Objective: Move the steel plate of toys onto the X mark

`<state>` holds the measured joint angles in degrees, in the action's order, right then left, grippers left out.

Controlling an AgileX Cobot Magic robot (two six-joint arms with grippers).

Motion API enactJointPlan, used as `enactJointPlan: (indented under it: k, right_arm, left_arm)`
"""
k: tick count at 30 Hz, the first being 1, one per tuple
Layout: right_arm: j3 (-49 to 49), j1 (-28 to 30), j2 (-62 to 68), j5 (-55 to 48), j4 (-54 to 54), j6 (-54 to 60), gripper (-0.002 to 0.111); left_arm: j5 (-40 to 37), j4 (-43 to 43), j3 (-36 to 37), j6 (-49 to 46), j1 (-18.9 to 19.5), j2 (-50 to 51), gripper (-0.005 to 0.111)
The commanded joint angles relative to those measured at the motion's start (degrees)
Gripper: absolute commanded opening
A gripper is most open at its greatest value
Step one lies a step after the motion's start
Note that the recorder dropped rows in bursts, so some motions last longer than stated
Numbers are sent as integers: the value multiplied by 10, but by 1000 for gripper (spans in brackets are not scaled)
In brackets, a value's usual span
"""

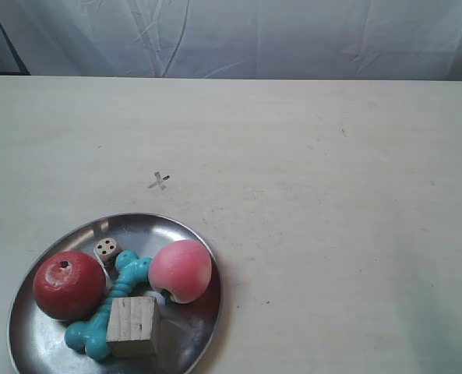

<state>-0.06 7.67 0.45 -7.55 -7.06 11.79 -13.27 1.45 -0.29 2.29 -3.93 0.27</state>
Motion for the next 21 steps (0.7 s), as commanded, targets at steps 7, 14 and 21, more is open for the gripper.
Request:
enactJointPlan:
  k: [7,14,21]
  right_arm:
    - [1,3,-5,4,3,0,0]
    - [1,3,-5,7,-14,-1,0]
    - [1,3,-5,54,-550,-194,0]
  left_arm:
    - [1,2,3,3,-3,-3,0]
    - [1,3,3,3,-3,-3,0]
    - [21,118,3,3,-3,-3,0]
